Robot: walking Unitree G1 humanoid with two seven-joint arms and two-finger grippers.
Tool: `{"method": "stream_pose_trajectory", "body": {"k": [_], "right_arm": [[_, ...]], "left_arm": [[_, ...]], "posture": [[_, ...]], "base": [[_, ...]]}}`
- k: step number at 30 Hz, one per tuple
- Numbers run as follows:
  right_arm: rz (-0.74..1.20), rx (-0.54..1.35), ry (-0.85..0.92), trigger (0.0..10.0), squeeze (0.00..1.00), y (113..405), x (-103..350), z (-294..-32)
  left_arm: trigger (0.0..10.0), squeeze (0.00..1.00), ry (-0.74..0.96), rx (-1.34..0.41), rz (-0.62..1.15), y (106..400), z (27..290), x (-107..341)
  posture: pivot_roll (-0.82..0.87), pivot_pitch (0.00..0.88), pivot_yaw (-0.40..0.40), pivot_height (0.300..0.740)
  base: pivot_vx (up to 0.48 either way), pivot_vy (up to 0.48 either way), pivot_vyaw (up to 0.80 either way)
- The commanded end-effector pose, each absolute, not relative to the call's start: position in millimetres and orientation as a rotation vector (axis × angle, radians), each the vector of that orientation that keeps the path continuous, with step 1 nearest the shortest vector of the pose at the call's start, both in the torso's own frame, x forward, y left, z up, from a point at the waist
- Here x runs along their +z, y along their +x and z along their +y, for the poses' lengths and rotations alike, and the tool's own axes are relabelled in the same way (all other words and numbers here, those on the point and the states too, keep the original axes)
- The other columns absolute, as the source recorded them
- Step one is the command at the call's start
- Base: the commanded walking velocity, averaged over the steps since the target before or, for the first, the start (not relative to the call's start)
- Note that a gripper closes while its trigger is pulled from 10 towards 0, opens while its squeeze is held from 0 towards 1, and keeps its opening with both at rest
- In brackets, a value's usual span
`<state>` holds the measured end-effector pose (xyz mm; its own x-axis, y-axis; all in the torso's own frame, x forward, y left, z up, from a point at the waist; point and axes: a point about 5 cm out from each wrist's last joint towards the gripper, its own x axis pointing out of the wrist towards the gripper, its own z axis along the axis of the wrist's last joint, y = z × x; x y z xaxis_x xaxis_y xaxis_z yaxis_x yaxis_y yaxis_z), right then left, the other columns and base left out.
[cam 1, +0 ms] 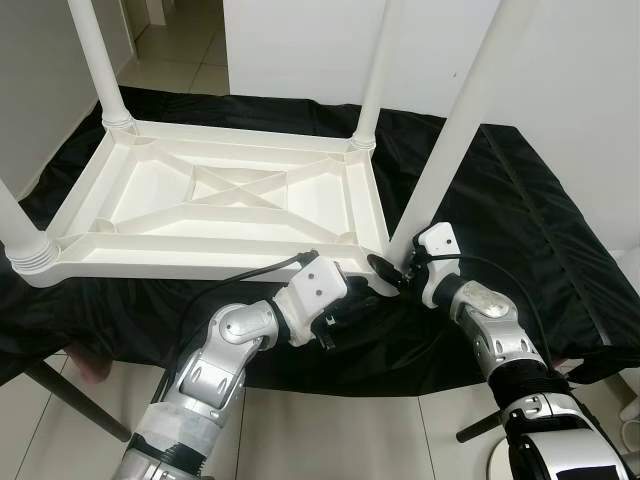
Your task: Building children table
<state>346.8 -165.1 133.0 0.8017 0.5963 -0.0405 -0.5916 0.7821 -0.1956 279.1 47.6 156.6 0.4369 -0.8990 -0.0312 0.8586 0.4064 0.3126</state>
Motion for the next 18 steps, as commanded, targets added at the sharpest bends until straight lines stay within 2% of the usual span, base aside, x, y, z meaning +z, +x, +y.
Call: {"method": "stream_pose_trajectory", "body": {"k": [1, 7, 18], "right_arm": [[-0.010, 0.645, -0.181, 10.0, 0.00, 345, 129, -167], [0.001, 0.582, -0.114, 10.0, 0.00, 344, 127, -164], [0.020, 0.291, -0.058, 10.0, 0.00, 341, 121, -151]], "left_arm": [[10.0, 0.00, 0.304, -1.059, -0.167, 281, 45, 161], [10.0, 0.00, 0.303, -1.059, -0.166, 280, 46, 161], [10.0, 0.00, 0.301, -1.062, -0.161, 279, 45, 160]], "posture": [[0.03, 0.062, -0.071, 0.740], [0.03, 0.065, -0.070, 0.740], [0.03, 0.069, -0.068, 0.740]], "base": [[0.000, 0.000, 0.00], [0.000, 0.000, 0.00], [0.000, 0.000, 0.00]]}}
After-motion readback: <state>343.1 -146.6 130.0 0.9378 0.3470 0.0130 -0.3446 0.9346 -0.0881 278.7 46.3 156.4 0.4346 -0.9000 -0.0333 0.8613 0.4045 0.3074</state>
